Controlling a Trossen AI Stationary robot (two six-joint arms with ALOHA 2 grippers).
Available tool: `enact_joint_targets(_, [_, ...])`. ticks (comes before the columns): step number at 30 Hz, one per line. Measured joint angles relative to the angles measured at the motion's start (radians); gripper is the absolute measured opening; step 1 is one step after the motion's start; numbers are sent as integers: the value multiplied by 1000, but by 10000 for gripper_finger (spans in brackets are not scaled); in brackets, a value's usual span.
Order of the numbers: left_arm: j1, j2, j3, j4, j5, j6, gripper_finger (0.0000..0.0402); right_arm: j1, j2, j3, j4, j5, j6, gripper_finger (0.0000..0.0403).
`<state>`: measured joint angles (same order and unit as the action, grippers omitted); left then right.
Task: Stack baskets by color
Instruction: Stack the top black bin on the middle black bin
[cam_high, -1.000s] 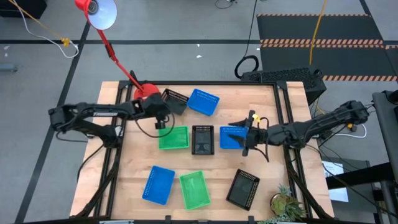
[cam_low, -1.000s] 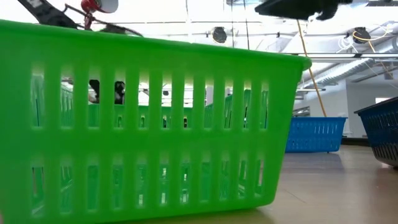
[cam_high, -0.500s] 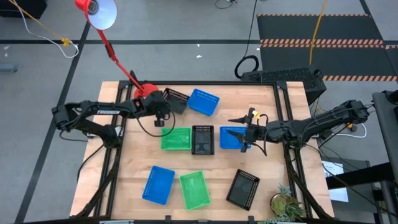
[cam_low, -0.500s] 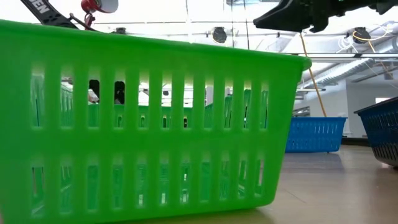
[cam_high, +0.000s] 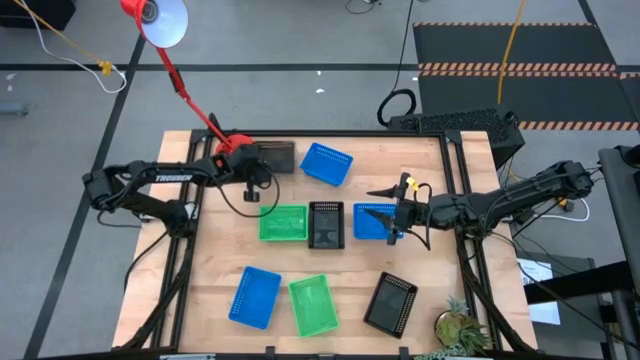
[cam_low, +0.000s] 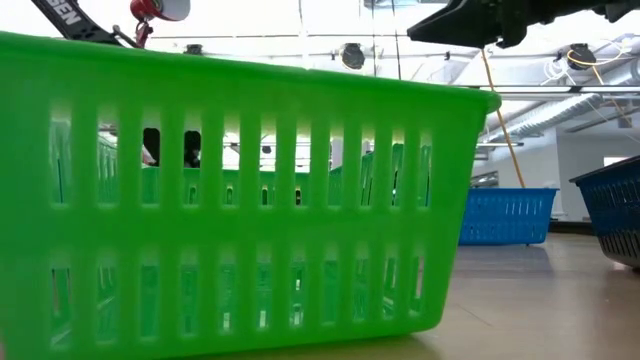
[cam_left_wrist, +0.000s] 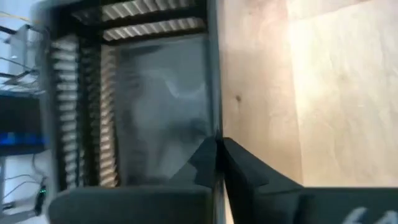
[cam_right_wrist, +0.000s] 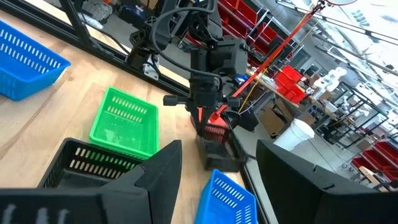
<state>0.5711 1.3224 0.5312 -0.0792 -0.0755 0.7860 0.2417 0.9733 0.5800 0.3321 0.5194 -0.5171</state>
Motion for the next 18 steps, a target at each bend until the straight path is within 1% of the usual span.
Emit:
enact_joint_targets(2, [8, -1, 1, 8, 4, -18, 10, 0, 0, 0, 0, 0, 0, 203])
enact_joint_targets(5, [3, -1, 1, 5, -6, -28, 17, 0, 0, 0, 0, 0, 0, 203])
enact_joint_targets(9, [-28, -6, 1, 16, -53, -28, 7, 0, 0, 0, 0, 0, 0, 203])
enact_joint_targets(13, [-67, -35, 6, -9, -106, -9, 10, 0, 5, 0, 1, 0, 0, 203])
enact_joint_targets(18, [-125, -104, 48, -83, -144, -9, 4, 0, 80, 49, -3, 0, 45, 203])
